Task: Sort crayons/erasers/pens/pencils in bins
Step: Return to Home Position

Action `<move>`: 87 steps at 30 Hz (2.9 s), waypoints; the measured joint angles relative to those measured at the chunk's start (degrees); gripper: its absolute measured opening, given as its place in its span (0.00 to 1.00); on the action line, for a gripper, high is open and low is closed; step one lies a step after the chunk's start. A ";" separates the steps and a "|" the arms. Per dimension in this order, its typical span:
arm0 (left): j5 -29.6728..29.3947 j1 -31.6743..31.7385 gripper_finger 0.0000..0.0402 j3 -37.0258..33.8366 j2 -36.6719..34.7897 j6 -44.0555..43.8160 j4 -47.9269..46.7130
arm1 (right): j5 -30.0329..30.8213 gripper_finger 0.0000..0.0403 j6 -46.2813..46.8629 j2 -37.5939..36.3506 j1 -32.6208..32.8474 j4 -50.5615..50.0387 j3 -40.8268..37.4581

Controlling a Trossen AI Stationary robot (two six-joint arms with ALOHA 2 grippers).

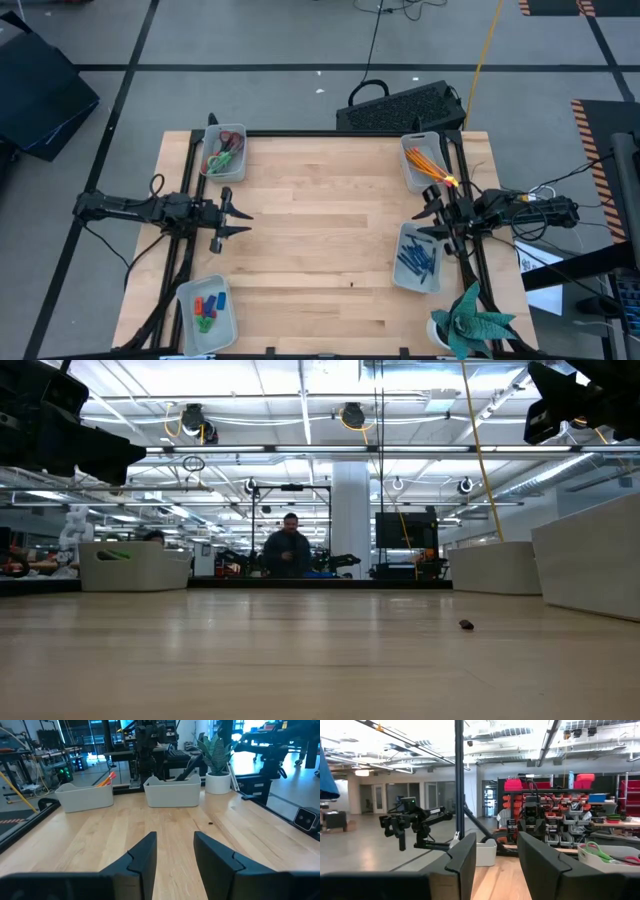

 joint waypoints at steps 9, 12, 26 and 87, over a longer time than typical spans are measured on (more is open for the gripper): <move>-0.01 0.00 0.33 0.00 0.01 0.10 0.00 | 0.46 0.33 -2.47 0.04 -0.01 -8.61 0.00; 0.00 0.00 0.33 0.00 0.00 0.04 0.00 | 4.73 0.33 -5.79 0.04 -0.01 -12.72 0.00; -0.02 0.00 0.33 0.00 0.01 -0.04 0.00 | 10.35 0.33 -7.58 0.04 0.01 -14.97 0.00; -0.02 0.00 0.33 0.00 0.02 -0.17 0.00 | 10.35 0.33 -7.52 0.04 0.01 -14.97 0.00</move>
